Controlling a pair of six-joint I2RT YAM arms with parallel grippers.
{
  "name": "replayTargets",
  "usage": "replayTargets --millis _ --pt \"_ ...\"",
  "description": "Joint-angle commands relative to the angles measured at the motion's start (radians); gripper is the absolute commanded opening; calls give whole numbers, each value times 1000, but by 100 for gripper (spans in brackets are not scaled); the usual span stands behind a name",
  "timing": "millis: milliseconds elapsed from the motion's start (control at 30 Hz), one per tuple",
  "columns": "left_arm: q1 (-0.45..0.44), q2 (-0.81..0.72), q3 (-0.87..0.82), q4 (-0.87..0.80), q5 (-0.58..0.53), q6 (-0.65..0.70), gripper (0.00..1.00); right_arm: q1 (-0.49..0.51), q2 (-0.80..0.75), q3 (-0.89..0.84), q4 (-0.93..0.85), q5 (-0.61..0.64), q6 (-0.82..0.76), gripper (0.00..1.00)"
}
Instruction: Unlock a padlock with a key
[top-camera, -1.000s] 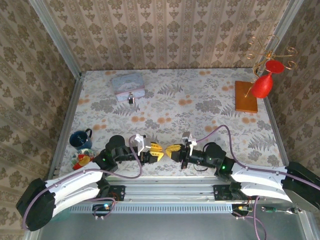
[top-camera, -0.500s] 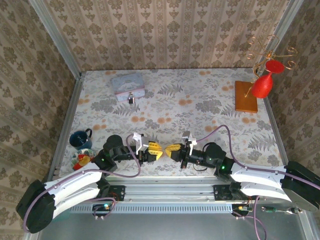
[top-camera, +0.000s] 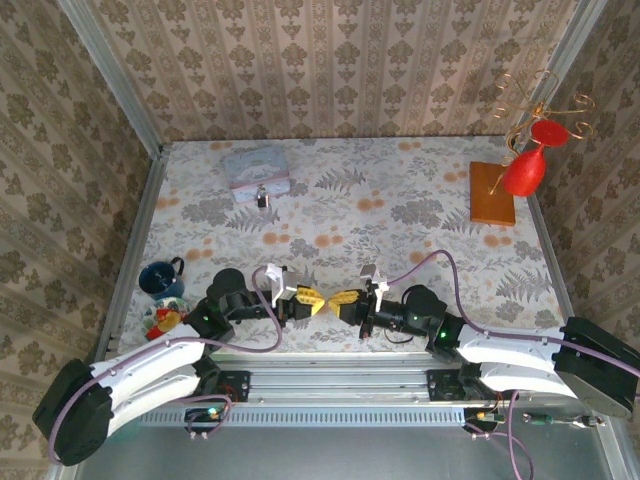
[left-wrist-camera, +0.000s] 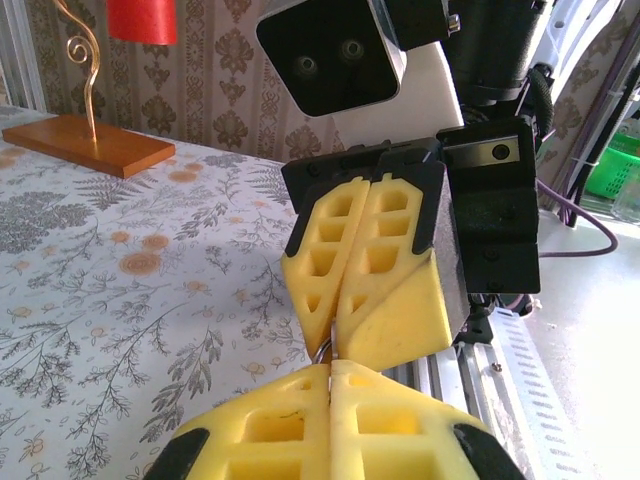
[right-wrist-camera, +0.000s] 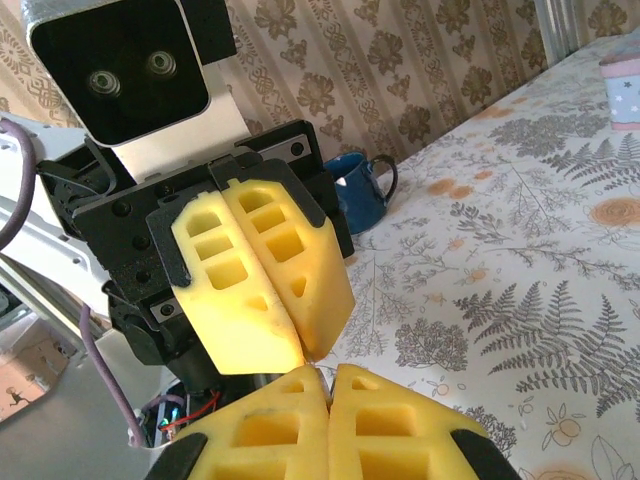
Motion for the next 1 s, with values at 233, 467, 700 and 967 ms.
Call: replayTargets --millis 233,467,700,967 --pt "-3 25 16 34 72 -10 14 9 8 24 74 31 6 0" --pt "-5 42 19 47 89 -12 0 13 28 32 80 21 10 0" --pt "-6 29 18 36 60 -11 0 15 36 27 71 33 7 0" --pt "-6 26 27 3 42 4 0 15 0 24 -27 88 -12 0"
